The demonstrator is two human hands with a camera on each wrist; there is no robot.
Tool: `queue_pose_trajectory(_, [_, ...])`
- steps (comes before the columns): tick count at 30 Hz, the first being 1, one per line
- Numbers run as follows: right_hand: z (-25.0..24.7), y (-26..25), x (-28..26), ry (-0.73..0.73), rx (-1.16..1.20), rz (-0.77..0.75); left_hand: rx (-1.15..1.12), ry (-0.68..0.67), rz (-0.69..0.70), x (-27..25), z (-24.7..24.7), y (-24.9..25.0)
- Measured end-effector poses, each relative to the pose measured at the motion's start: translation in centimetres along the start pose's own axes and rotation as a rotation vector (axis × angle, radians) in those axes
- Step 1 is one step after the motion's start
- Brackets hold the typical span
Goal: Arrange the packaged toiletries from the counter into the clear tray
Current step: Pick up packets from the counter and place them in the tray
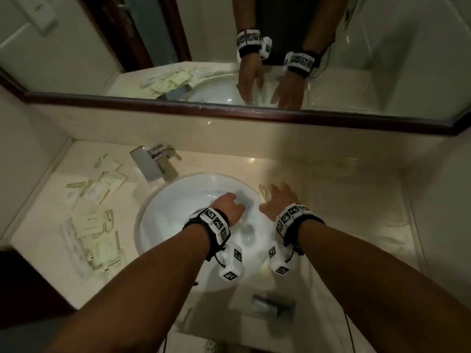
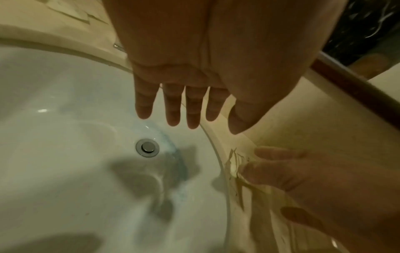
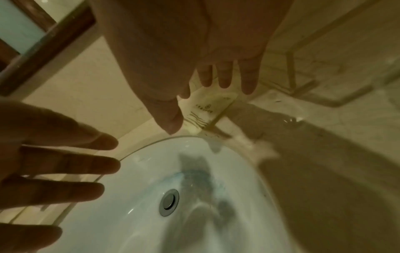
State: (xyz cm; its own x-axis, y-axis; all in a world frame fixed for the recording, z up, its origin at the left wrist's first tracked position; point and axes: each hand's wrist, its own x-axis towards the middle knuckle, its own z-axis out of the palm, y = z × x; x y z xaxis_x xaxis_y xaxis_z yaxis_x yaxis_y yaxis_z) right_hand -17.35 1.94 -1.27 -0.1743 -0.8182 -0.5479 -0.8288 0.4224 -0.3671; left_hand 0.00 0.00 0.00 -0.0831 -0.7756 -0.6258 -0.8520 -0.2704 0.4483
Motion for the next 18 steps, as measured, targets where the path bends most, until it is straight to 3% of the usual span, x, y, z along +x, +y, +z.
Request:
queue_pose_trajectory(5, [0.6, 0.2, 2.4, -0.013, -0.125, -0.040, -0.010, -0.009, -0.097, 2.6, 1.5, 0.1])
queue_pose_trajectory(9, [1.3, 0.5, 3.5, -0.040, -0.201, -0.060, -0.020, 0.024, -0.090, 3.0, 1.8, 1.5])
queue_pose_trajectory(15, [2.5, 1.2, 3.5, 0.172, -0.353, -0.120, -0.046, 0.002, -0.081, 4.0, 4.1, 2.1])
queue_pose_trajectory(18, [2.0, 1.7, 3.4, 0.150, -0.281, -0.136, -0.071, -0.012, -0.063, 3.7, 4.3, 2.6])
